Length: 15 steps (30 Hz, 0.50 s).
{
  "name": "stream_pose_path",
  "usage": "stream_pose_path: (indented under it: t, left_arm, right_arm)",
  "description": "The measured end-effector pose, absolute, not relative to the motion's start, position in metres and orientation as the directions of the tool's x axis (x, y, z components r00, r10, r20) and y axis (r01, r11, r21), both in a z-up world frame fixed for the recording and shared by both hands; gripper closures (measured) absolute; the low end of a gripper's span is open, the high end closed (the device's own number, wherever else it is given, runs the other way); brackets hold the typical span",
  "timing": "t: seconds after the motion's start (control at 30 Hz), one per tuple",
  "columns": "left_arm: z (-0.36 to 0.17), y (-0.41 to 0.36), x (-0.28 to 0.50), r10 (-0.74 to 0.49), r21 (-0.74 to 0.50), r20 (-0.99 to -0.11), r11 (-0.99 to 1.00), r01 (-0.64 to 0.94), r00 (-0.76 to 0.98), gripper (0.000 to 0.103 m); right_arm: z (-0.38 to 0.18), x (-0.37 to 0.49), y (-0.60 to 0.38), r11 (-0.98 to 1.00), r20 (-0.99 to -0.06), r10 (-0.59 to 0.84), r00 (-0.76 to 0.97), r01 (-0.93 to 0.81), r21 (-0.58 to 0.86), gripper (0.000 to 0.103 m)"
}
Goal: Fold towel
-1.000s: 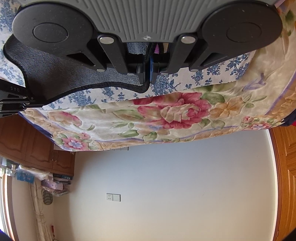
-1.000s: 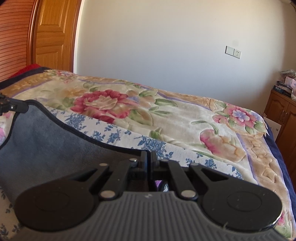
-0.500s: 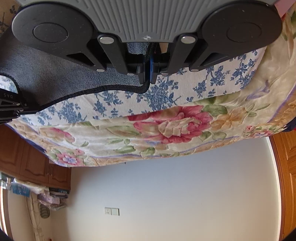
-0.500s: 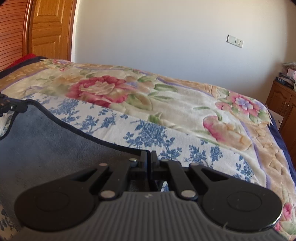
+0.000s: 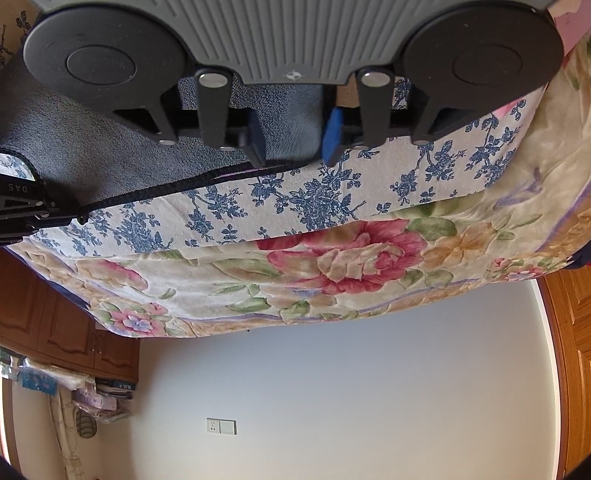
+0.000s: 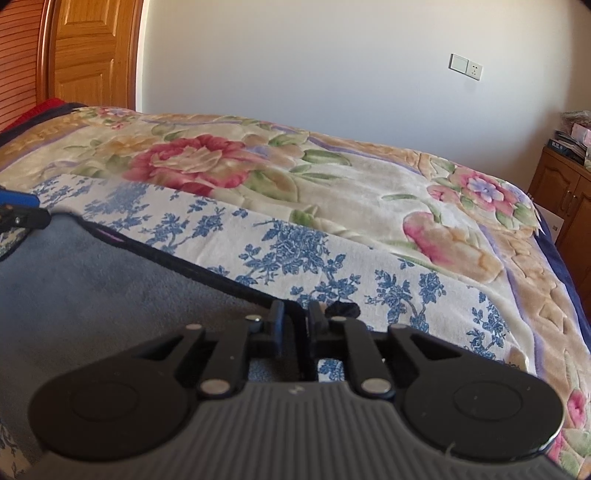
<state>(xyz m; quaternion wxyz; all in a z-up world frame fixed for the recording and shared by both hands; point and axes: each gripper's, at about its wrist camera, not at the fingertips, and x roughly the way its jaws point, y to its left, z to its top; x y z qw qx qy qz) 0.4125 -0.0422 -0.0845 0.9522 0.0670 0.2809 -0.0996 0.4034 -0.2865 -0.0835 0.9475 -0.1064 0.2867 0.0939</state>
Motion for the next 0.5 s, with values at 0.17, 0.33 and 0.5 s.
stream_pose_path:
  t: [0.17, 0.33, 0.5]
  left_arm:
    - [-0.076, -0.042, 0.407, -0.148, 0.078, -0.53, 0.972, 0.221, 0.835, 0.042]
    - [-0.065, -0.044, 0.398, -0.141, 0.075, -0.512, 0.975, 0.208, 0.847, 0.023]
    - [-0.049, -0.046, 0.385, -0.142, 0.068, -0.494, 0.977, 0.201, 0.858, 0.015]
  right_arm:
    - [-0.077, 0.4, -0.29, 0.965, -0.553, 0.117, 0.825, -0.226, -0.131, 0.048]
    - [-0.065, 0.389, -0.292, 0.97, -0.548, 0.129, 0.827, -0.22, -0.103, 0.048]
    - [-0.051, 0.372, -0.291, 0.971, -0.539, 0.148, 0.829, -0.226, -0.081, 0.048]
